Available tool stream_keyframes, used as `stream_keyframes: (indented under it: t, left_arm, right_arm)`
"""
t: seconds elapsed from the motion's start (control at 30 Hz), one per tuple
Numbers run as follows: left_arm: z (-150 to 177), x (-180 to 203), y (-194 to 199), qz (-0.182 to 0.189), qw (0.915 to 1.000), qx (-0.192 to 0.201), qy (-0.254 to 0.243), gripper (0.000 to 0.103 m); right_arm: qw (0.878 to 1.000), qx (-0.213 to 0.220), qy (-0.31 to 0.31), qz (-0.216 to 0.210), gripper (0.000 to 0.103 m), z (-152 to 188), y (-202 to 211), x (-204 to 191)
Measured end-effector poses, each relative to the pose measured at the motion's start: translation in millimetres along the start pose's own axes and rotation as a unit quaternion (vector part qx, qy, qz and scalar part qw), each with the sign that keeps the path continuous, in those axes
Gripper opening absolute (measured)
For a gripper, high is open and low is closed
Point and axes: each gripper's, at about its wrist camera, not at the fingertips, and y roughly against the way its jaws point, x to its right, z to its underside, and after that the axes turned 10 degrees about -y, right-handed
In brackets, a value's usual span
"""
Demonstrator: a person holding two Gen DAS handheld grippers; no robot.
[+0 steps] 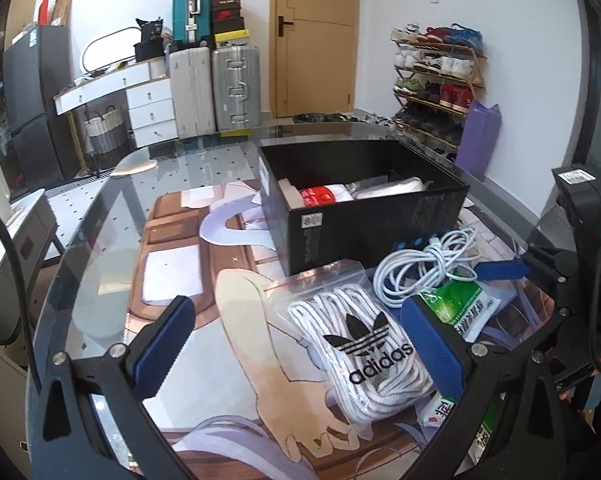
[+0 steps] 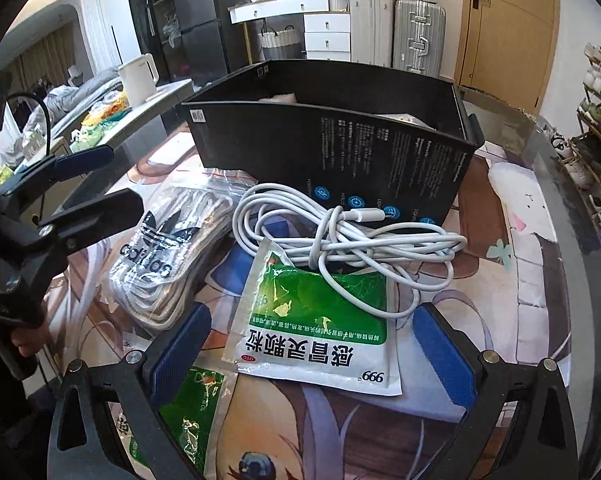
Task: Organize soft objects
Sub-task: 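Withdraw both open grippers from the black box back over the pile, then lower the right gripper onto the green medicine packet and close it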
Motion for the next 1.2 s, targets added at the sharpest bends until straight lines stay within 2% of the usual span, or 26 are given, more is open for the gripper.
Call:
stream_keyframes:
  t: [0.37, 0.63, 0.93, 1.03, 1.1, 1.2]
  left_arm:
    - [3, 11, 1, -0.010, 0.9996, 0.000, -0.026, 0.103]
    - [4, 15, -3, -0.007, 0.9994, -0.007, -0.034, 0.103]
    - [6, 13, -6, -0.003, 0.9995, -0.012, -0.028, 0.103]
    - [7, 13, -6, -0.003, 0.9995, -0.012, -0.029, 0.103]
    - [6, 14, -7, -0.002, 0.9995, -0.013, -0.030, 0.103]
    - [7, 14, -7, -0.002, 0.9995, -0.013, -0.030, 0.103]
  right_arm:
    - [0.999, -0.007, -0.018, 0.026, 0.102, -2, -4, 17]
    - [0.999, -0.013, -0.015, 0.025, 0.102, 4, 3, 33]
    - [1.000, -0.004, 0.001, 0.022, 0.102, 11, 4, 25]
    - [1.000, -0.001, 0.004, 0.019, 0.095, 11, 5, 25]
    - [1.000, 0.002, 0.007, 0.015, 0.082, 11, 8, 23]
    - [1.000, 0.007, 0.011, 0.009, 0.067, 11, 11, 22]
